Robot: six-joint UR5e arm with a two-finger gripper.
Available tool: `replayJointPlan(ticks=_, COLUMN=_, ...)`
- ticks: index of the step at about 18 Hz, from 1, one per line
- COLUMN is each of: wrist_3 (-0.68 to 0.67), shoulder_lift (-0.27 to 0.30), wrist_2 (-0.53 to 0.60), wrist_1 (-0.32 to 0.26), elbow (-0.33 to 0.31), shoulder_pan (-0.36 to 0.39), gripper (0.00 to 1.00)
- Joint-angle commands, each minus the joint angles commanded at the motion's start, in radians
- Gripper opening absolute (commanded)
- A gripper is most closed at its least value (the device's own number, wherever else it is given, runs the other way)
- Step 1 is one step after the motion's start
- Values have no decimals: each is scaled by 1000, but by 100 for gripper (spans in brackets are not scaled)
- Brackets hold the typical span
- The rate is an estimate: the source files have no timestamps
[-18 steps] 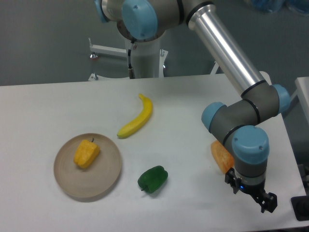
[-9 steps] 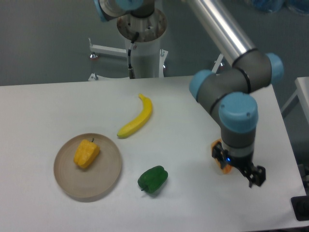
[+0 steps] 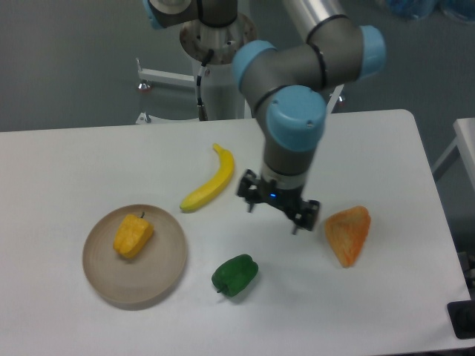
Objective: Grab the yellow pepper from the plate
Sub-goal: 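Move the open gripper over the yellow pepper on the plate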
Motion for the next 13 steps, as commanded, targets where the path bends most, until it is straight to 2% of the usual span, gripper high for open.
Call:
replayJointPlan(ticks=1, wrist_3=-18, shoulder_lift=0, wrist_2=-17, wrist_1=2, elbow=-11, shoulder_pan=-15, gripper=100)
replayJointPlan(ticks=3, wrist_3=-48, shoulder_lift=0, wrist_2=-19, wrist_1=46, elbow=-48, shoulder_pan=-46, gripper=100)
replayJointPlan(ticks=5, wrist_3=-106, shoulder_lift=20, wrist_2=-20, wrist_1=170, elbow=-123, shoulder_pan=-80, gripper=100)
replayJointPlan(ticks=6, wrist_3=-132, shoulder_lift=28, wrist_2=-20, wrist_1=210, elbow=-149, shoulder_pan=-104, gripper=100)
replayJointPlan(ticks=9, wrist_3=-172, shoulder_lift=29, wrist_2=-20, wrist_1=247, elbow=-186, shoulder_pan=-158, gripper=100)
replayJointPlan(ticks=11, wrist_3=-209, shoulder_lift=28, wrist_2=-17, wrist_1=316, elbow=-213, shoulder_pan=-192, gripper=100)
replayJointPlan(ticks=13, wrist_3=-213, shoulder_lift=28, wrist_2=-14, wrist_1=334, elbow=-230, shoulder_pan=-218, gripper=100)
